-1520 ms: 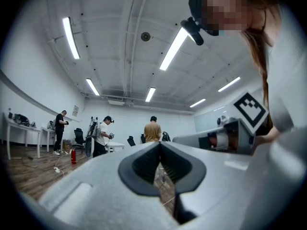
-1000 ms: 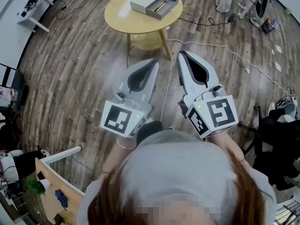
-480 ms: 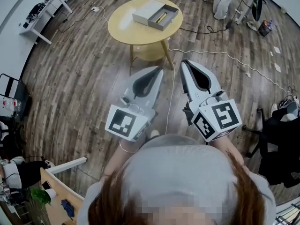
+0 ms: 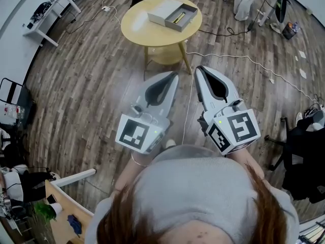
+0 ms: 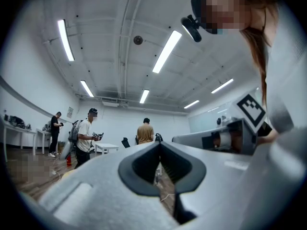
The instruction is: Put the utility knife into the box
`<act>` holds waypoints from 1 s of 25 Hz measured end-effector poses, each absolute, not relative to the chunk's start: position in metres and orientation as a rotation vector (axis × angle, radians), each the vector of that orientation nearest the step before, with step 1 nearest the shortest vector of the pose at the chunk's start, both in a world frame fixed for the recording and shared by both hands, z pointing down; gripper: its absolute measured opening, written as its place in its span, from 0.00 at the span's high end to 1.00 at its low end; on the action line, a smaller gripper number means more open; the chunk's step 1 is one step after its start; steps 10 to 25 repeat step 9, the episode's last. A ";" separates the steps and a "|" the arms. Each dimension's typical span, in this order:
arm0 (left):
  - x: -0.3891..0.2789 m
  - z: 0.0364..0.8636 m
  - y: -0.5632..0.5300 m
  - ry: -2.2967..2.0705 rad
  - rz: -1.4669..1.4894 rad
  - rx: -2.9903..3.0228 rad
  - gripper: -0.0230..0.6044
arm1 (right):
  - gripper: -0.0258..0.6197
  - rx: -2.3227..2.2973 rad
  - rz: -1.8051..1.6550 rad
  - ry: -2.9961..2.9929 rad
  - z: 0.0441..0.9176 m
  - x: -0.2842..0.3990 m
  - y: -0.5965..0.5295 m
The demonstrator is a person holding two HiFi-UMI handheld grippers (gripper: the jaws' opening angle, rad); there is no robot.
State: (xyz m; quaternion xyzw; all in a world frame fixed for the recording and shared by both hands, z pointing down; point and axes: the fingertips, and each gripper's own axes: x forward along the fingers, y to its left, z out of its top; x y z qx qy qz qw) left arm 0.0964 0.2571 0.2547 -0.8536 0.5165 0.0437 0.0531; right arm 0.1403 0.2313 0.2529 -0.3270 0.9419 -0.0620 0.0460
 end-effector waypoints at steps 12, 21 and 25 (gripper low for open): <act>0.092 0.253 0.264 1.566 0.145 -2.596 0.96 | 0.96 -1.001 -0.181 2.886 0.253 0.134 0.239; 0.092 0.253 0.264 1.566 0.145 -2.596 0.96 | 0.96 -1.001 -0.181 2.886 0.253 0.134 0.239; 0.092 0.253 0.264 1.566 0.145 -2.596 0.96 | 0.96 -1.001 -0.181 2.886 0.253 0.134 0.239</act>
